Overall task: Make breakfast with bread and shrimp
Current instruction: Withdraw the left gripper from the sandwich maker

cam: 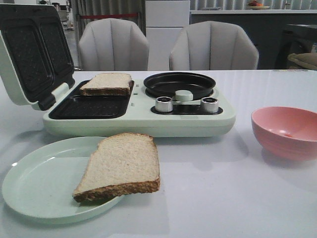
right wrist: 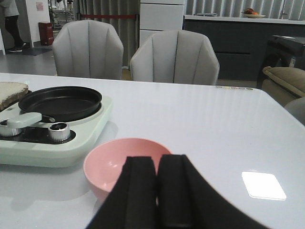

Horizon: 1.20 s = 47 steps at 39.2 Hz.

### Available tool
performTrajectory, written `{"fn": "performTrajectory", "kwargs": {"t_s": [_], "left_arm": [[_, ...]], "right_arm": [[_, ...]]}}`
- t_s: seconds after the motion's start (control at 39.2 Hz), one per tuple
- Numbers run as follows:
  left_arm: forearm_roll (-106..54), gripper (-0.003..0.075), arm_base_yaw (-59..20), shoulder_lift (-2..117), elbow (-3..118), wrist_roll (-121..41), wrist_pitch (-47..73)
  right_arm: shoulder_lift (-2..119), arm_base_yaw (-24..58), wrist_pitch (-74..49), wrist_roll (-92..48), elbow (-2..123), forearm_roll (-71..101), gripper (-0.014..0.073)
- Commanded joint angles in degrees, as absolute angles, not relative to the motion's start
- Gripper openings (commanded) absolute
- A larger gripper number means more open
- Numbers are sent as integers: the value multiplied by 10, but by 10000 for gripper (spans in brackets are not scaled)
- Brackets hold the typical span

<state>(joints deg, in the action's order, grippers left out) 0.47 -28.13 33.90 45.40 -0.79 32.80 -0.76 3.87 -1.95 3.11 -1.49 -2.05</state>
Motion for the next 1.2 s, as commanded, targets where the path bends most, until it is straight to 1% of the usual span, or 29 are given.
{"fn": "performTrajectory", "kwargs": {"t_s": [0.0,0.28,0.46,0.59,0.79,0.89,1.05,1.12,1.17], "left_arm": [[-6,532,-280,283,425,-5,279],[-6,532,-280,99,322,-5,281],[-6,532,-291,17,276,-5,284],[-6,532,-303,-12,250,-5,282],[-6,532,-304,-11,246,-5,275],[-6,532,-304,-11,246,-5,275],[-6,532,-304,-11,246,-5,275],[-6,532,-304,-11,246,-5,275],[-6,532,-304,-11,246,-5,275]], "right_arm": [[-15,38,30,29,-6,-29,153],[-15,38,30,29,-6,-29,153],[-15,38,30,29,-6,-29,153],[-15,38,38,29,-6,-29,153],[-14,38,100,31,12,-13,153],[4,38,48,31,65,-9,153],[84,38,-121,31,179,-4,153],[119,38,-169,31,215,-4,153],[134,38,-172,31,220,0,153]]}}
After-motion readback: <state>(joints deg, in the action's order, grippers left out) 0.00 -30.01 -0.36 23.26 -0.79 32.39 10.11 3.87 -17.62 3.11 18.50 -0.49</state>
